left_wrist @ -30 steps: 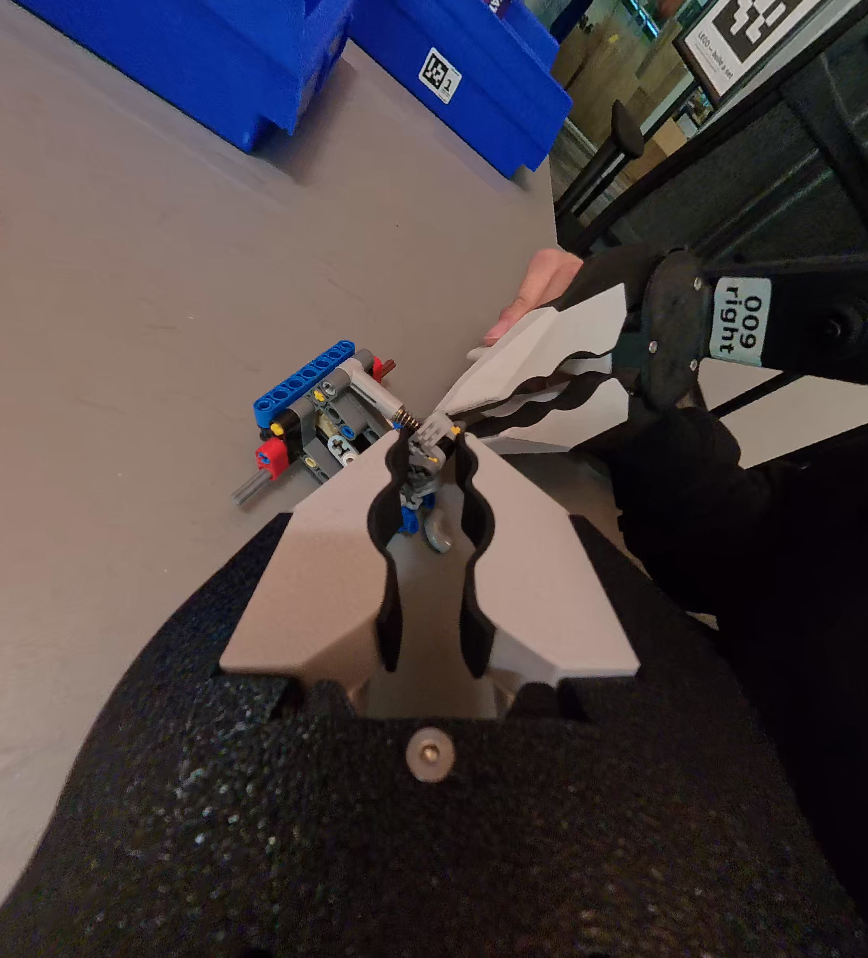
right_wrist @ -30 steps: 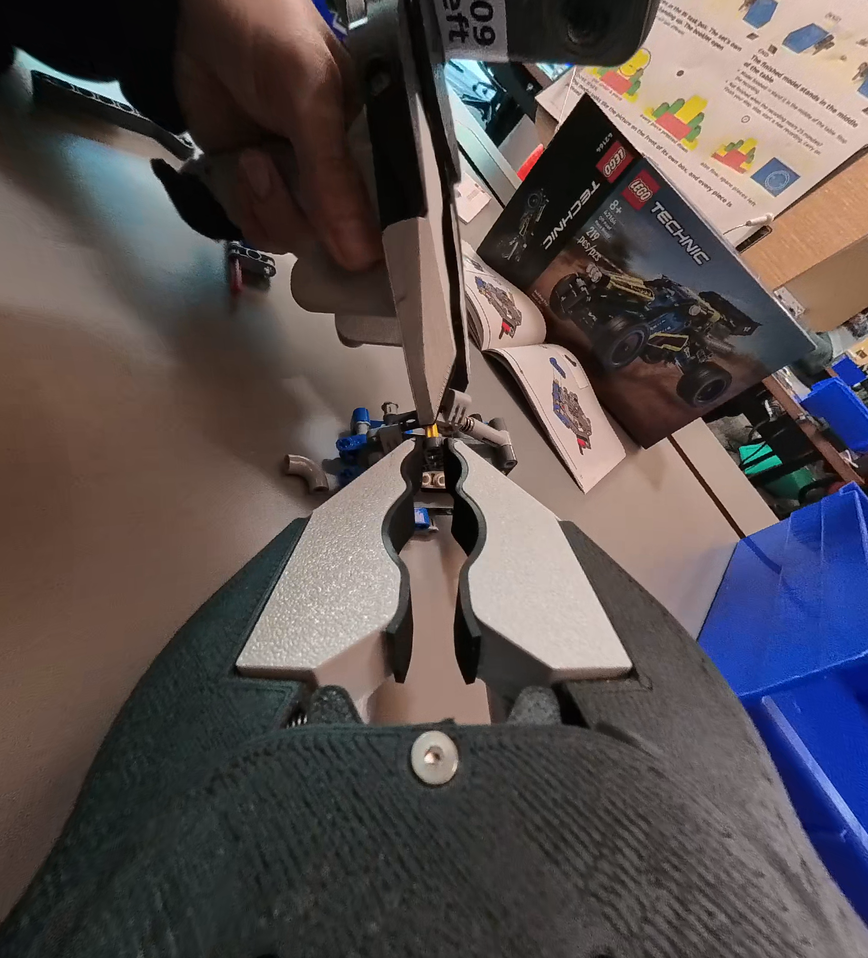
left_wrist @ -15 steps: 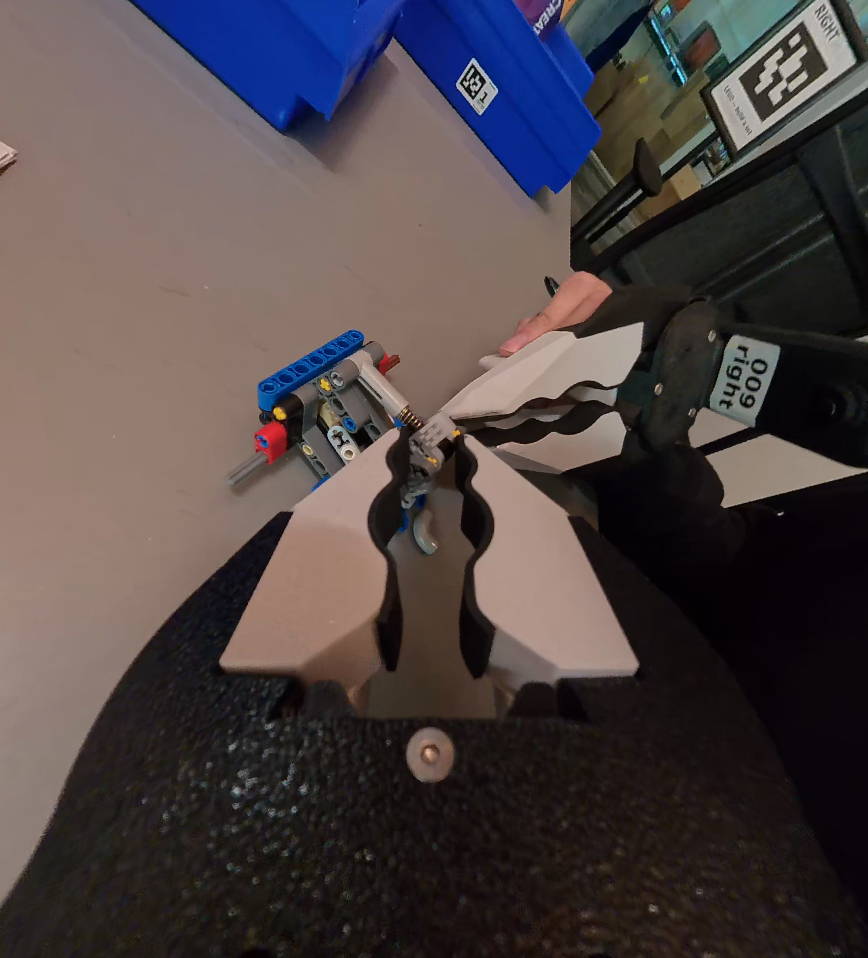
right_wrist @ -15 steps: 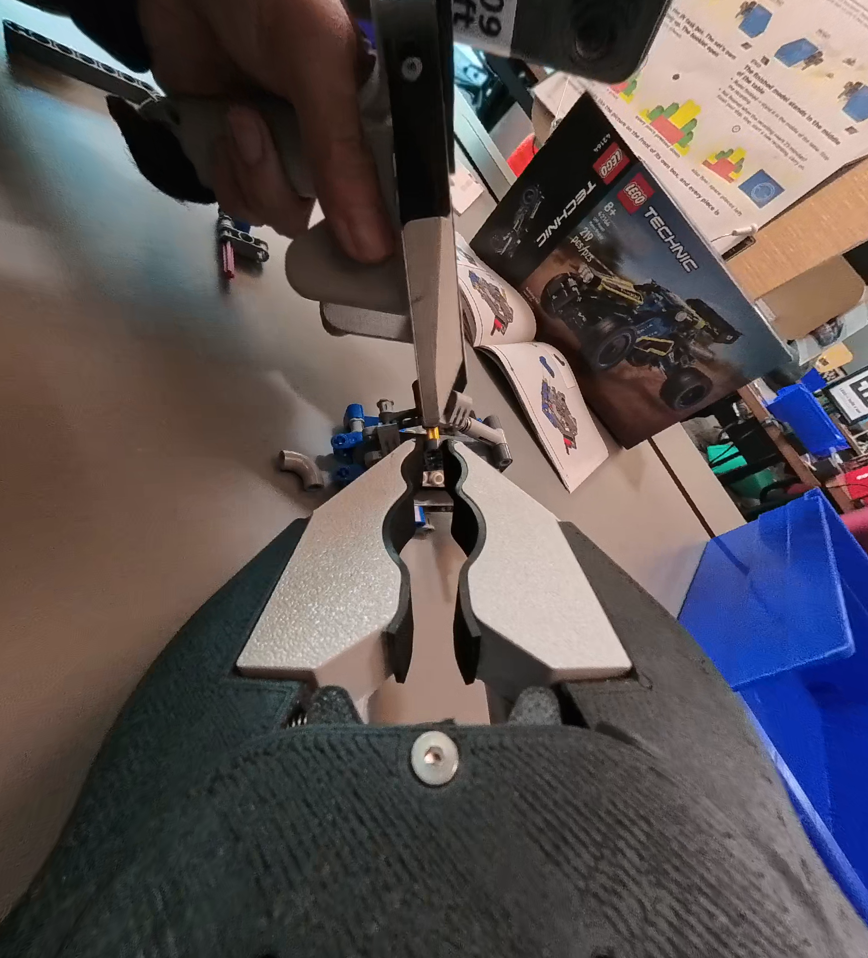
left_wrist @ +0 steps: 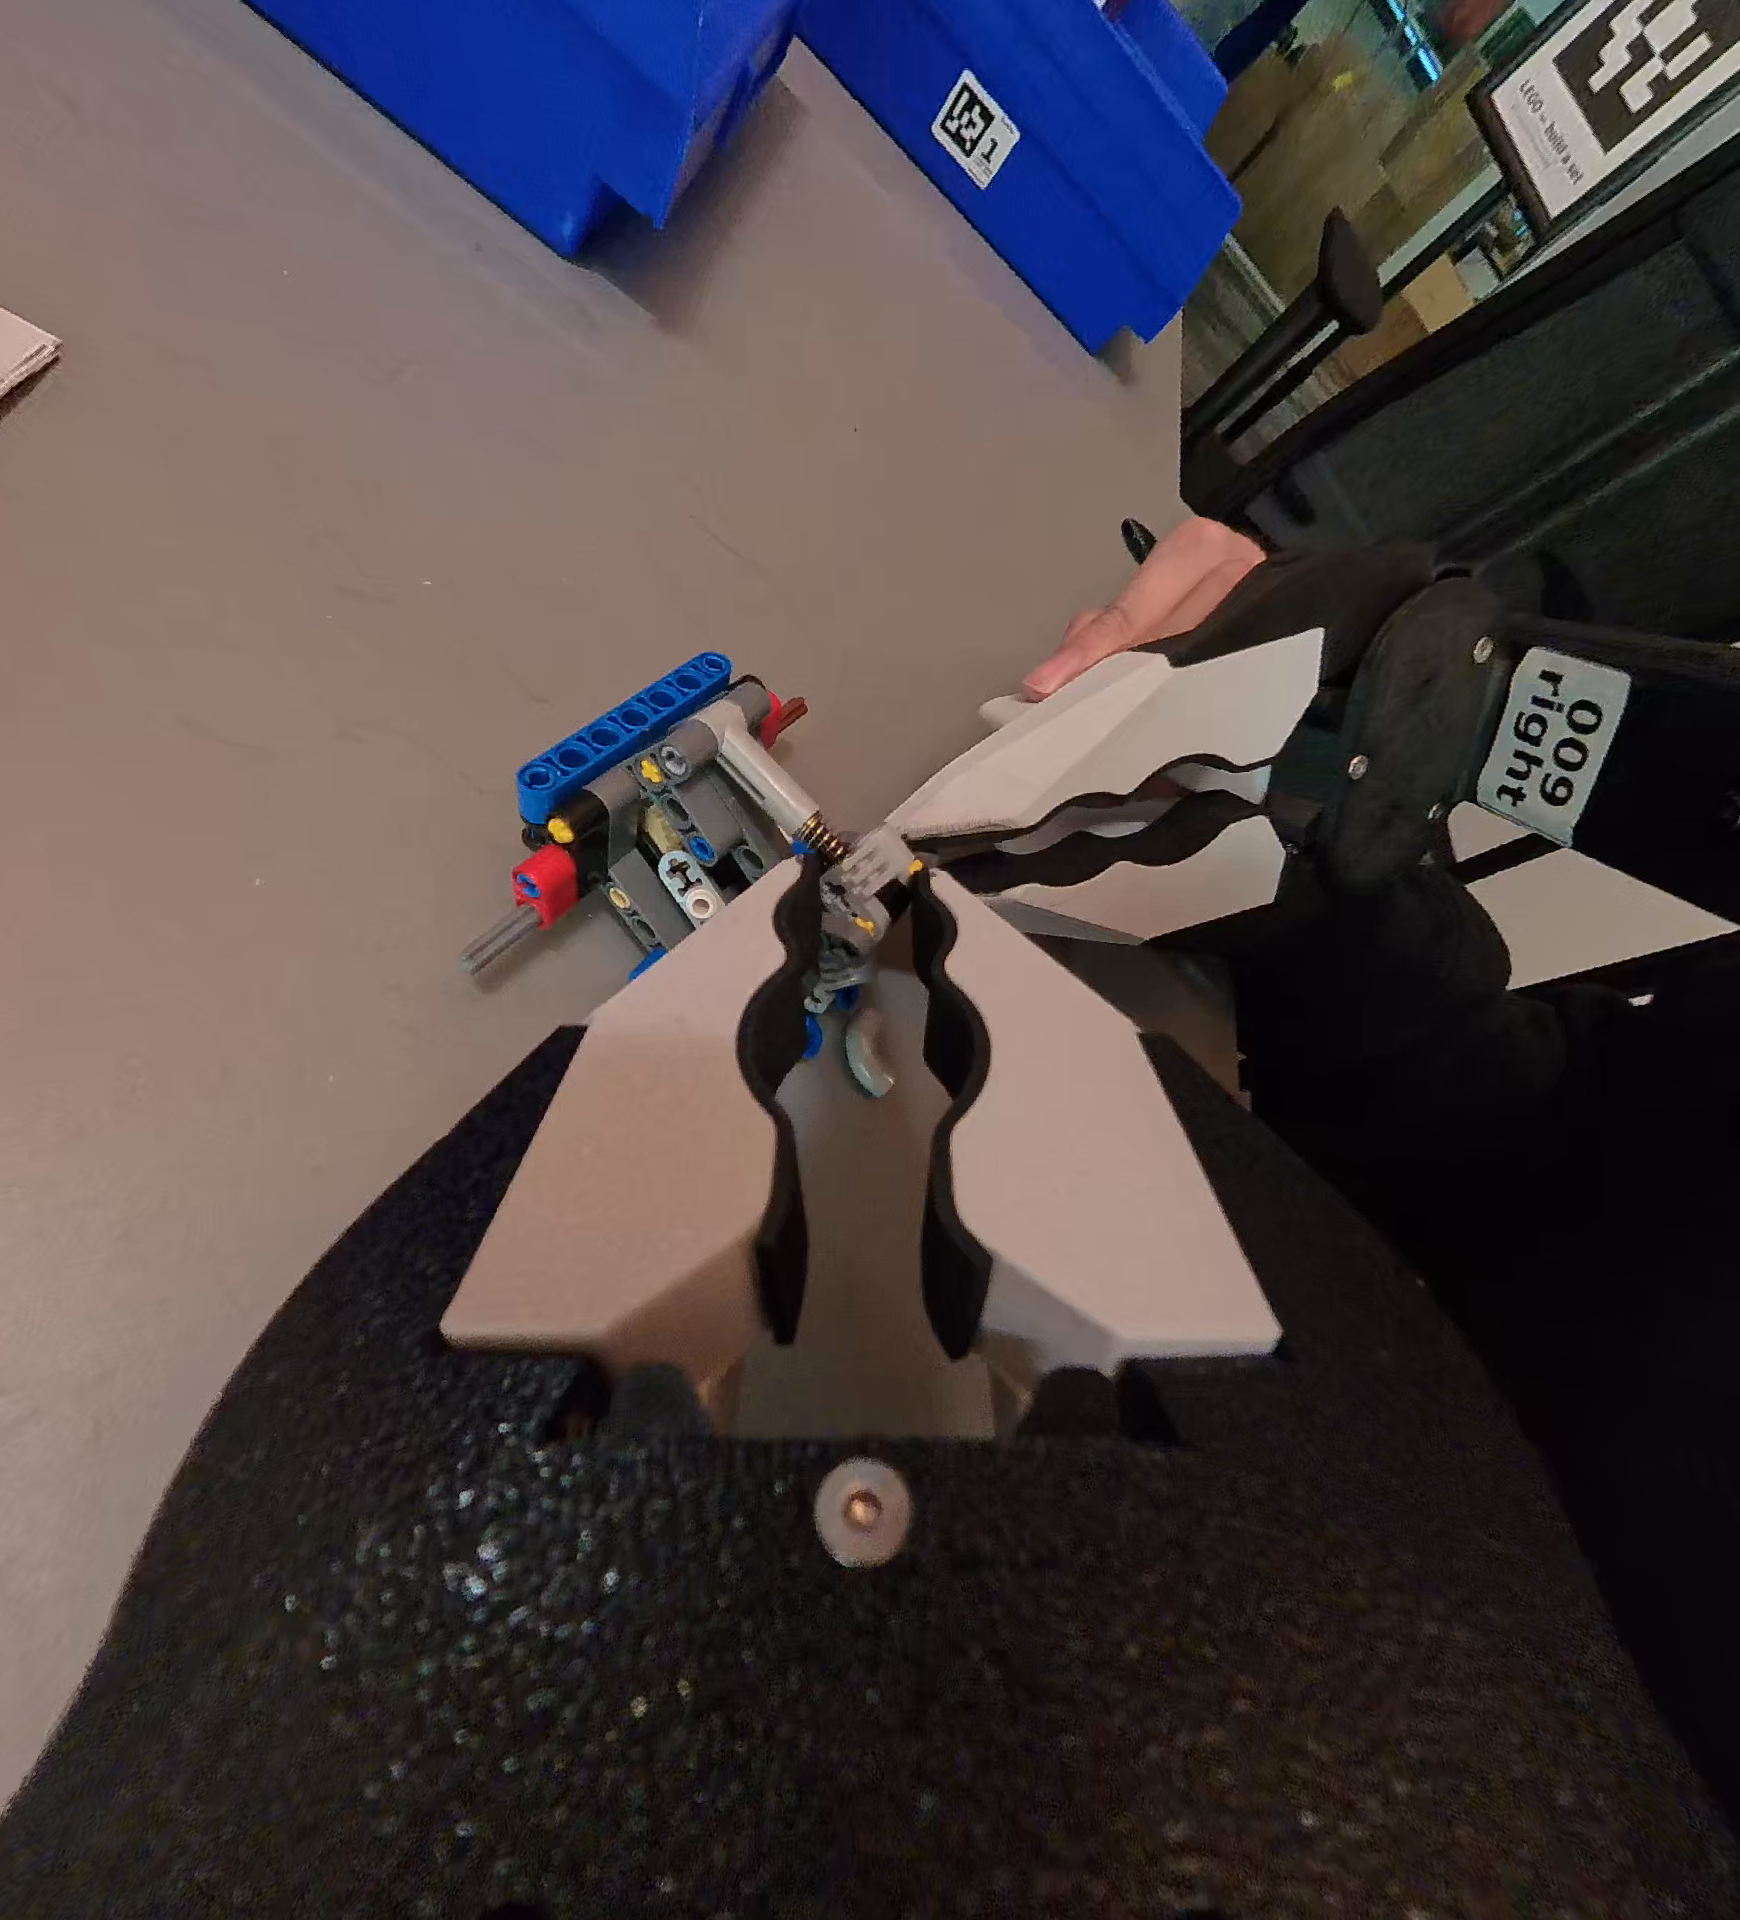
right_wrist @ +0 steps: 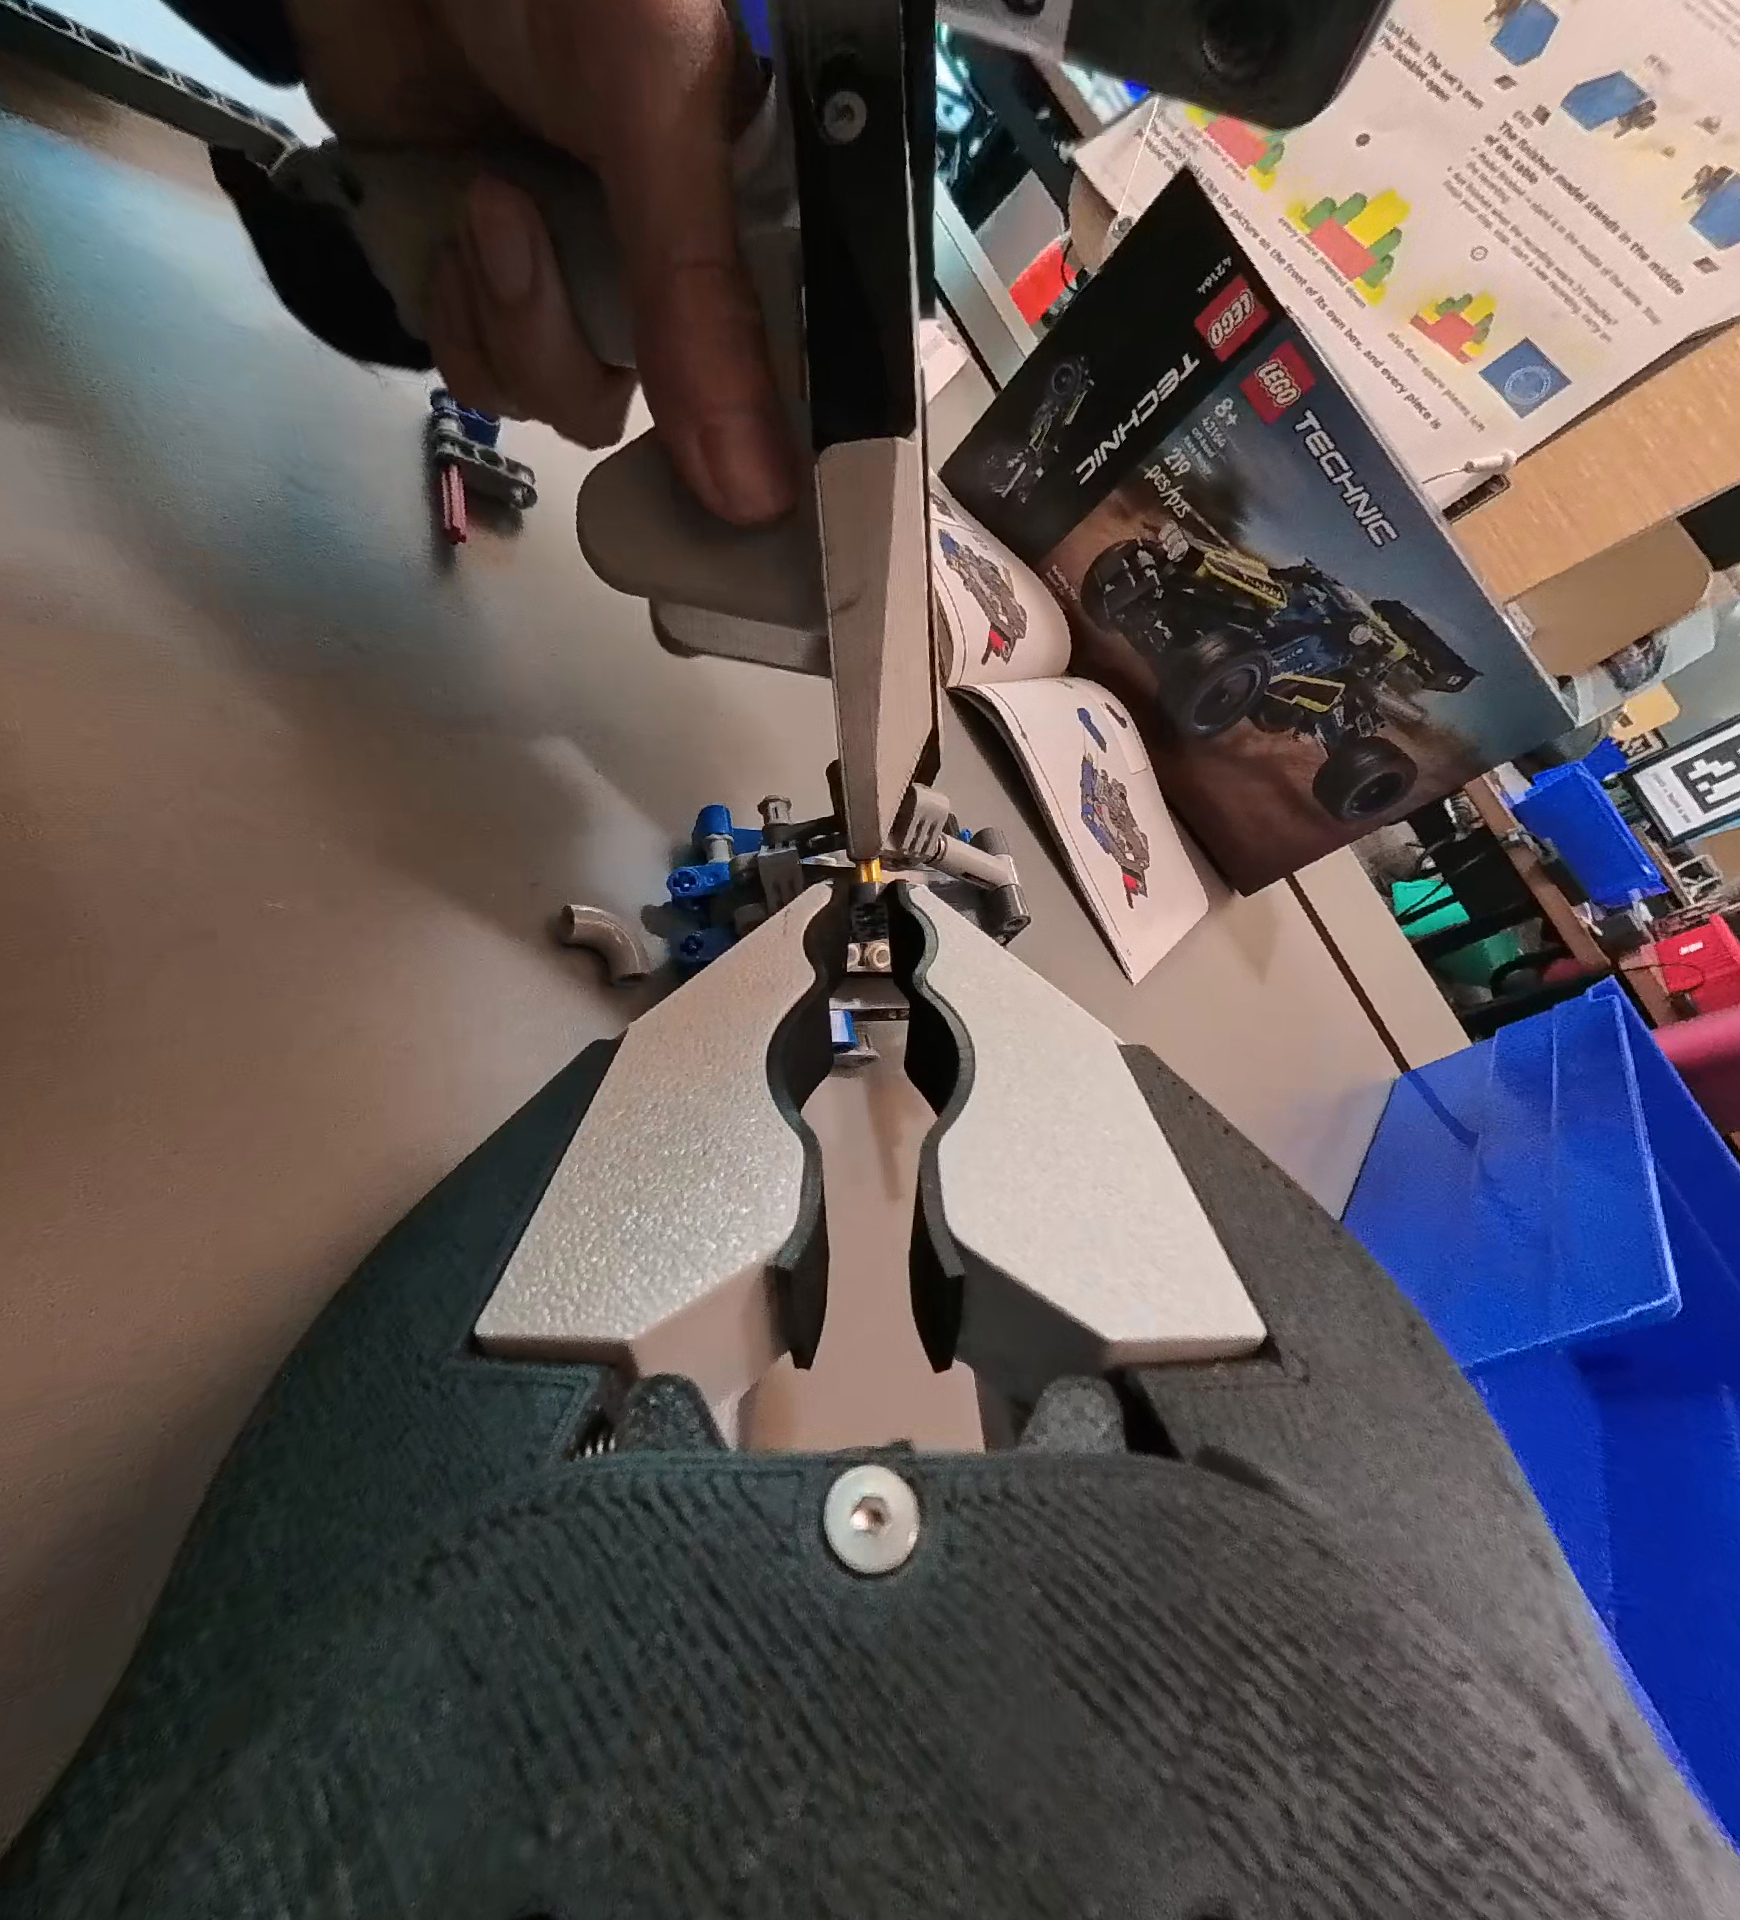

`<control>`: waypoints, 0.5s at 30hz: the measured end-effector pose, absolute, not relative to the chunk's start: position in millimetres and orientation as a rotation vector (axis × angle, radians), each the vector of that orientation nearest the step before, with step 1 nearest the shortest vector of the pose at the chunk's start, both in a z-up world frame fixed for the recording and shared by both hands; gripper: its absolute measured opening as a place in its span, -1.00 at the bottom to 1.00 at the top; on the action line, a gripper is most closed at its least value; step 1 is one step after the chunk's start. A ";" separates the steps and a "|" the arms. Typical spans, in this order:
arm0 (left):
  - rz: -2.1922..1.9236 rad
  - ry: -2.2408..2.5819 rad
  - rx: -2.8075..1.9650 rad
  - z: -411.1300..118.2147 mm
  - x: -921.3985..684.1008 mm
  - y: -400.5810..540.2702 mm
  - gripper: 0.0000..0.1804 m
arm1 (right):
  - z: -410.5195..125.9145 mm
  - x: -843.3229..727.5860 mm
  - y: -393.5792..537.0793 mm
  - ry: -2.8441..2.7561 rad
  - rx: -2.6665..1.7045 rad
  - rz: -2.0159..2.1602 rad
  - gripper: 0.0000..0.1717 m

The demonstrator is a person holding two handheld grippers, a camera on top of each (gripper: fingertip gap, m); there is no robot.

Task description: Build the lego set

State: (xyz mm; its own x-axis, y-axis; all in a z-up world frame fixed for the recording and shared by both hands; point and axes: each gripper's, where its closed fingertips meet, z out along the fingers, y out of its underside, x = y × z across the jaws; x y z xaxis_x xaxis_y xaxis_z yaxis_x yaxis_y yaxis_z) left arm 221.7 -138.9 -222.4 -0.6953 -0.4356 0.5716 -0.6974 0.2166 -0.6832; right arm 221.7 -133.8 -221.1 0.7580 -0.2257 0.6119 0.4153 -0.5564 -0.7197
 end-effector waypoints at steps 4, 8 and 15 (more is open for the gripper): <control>1.469 -2.260 1.044 -222.7 220.8 -138.5 -0.85 | -221.8 222.0 -133.1 -0.132 -1.998 -0.823 -0.95; 1.487 -2.292 1.001 -222.8 221.6 -138.5 -0.85 | -221.9 222.1 -133.0 -0.129 -2.012 -0.820 -0.95; 1.551 -2.376 0.830 -223.1 221.8 -138.8 -0.84 | -222.0 221.7 -133.1 -0.052 -2.012 -0.667 -0.95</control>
State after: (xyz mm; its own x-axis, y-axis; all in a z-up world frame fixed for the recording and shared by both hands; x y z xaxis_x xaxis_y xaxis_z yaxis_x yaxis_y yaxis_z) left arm 221.8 -138.8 -223.1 -0.8267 -0.3505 0.4402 -0.5441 0.2983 -0.7842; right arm 221.7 -133.1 -222.0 0.8483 -0.2329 0.4756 0.3041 -0.5211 -0.7975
